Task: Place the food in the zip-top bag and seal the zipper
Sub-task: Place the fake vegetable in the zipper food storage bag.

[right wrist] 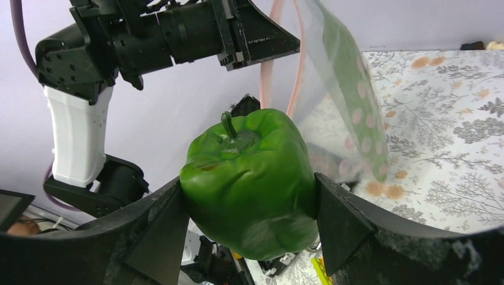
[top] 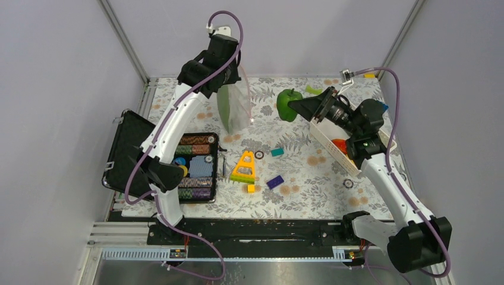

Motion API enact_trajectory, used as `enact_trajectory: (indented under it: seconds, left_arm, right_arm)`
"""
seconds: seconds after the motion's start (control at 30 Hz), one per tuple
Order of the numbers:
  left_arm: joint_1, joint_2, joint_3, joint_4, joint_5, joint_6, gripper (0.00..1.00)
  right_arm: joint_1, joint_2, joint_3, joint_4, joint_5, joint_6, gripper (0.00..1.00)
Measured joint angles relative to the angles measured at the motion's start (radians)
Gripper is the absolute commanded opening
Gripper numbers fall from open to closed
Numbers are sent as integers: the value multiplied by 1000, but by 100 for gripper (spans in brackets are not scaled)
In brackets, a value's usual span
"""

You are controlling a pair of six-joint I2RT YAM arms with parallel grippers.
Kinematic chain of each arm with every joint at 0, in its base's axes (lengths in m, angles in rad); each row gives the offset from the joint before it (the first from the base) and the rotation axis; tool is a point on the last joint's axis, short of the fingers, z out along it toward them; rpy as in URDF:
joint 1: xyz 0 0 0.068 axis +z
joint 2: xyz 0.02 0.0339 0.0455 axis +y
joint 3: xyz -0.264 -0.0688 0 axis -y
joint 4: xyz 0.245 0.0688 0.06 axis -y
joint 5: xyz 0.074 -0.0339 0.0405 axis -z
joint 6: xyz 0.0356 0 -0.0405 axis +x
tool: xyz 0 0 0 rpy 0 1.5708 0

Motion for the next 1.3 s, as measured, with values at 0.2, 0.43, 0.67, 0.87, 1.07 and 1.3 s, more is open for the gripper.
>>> enact_trajectory:
  seconds: [0.2, 0.43, 0.67, 0.87, 1.07, 1.3]
  left_arm:
    - [-3, 9, -4, 9, 80, -82, 0]
    - [-3, 16, -50, 42, 137, -163, 0]
    - [-3, 18, -120, 77, 177, -203, 0]
    - [-3, 18, -134, 98, 203, -219, 0]
    - [-3, 18, -142, 106, 220, -225, 0]
    - [-5, 13, -198, 123, 241, -226, 0]
  right_arm:
    - [20, 77, 2, 124, 3, 91, 18]
    - [81, 193, 53, 330, 37, 208, 17]
    - [98, 270, 85, 418, 94, 256, 17]
    - [143, 302, 99, 415, 113, 229, 16]
    - [185, 333, 104, 415, 111, 192, 16]
    - [188, 373, 104, 370, 133, 146, 16]
